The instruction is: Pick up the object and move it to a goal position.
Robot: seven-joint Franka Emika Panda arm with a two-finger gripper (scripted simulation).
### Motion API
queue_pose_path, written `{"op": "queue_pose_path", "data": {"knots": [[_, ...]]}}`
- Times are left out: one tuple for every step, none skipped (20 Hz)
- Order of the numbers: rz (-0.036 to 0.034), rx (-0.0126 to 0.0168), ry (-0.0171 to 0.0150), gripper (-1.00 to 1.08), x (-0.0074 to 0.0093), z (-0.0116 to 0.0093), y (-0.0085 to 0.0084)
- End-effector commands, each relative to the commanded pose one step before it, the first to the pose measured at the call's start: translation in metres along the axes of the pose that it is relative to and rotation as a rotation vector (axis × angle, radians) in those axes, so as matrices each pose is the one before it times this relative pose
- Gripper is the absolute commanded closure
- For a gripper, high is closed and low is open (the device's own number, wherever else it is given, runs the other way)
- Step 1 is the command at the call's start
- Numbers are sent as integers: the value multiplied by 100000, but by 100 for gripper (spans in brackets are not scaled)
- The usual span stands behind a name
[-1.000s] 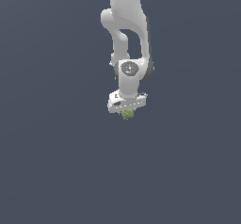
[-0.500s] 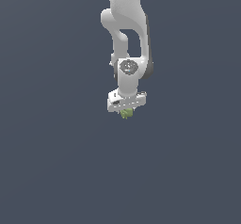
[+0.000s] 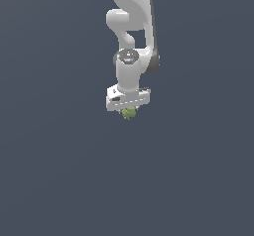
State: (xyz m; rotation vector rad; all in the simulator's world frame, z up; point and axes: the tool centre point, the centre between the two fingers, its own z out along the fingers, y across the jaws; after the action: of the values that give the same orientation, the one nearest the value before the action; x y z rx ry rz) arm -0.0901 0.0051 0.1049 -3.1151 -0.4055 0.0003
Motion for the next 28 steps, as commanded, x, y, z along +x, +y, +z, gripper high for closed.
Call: {"op": "queue_pose_path", "data": {"knots": [[13, 12, 86, 108, -347, -2071, 955], [-13, 67, 13, 108, -151, -908, 422], [0, 0, 0, 108, -157, -953, 439], [0, 0, 0, 108, -162, -994, 458], [-11, 66, 17, 108, -168, -1034, 481], [0, 0, 0, 108, -169, -1062, 489], [0, 0, 0, 108, -165, -1053, 485], [-9, 66, 17, 108, -164, -1040, 489], [0, 0, 0, 108, -159, -1034, 478], [0, 0, 0, 108, -156, -1027, 476], [0, 0, 0, 108, -152, -1021, 475], [0, 0, 0, 108, -149, -1016, 475], [0, 0, 0, 108, -145, -1006, 472], [0, 0, 0, 108, -139, -982, 464], [0, 0, 0, 108, -132, -952, 452], [0, 0, 0, 108, -124, -916, 437], [0, 0, 0, 108, -115, -874, 420], [0, 0, 0, 108, -105, -825, 399], [28, -50, -39, 108, -89, -765, 376], [0, 0, 0, 108, -83, -721, 355], [0, 0, 0, 108, -74, -670, 333], [11, -61, -29, 108, -59, -620, 296], [0, 0, 0, 108, -58, -569, 287], [0, 0, 0, 108, -49, -518, 263], [0, 0, 0, 108, -41, -466, 239], [6, -63, -29, 108, -24, -416, 197], [0, 0, 0, 108, -24, -363, 191], [0, 0, 0, 108, -16, -312, 167]]}}
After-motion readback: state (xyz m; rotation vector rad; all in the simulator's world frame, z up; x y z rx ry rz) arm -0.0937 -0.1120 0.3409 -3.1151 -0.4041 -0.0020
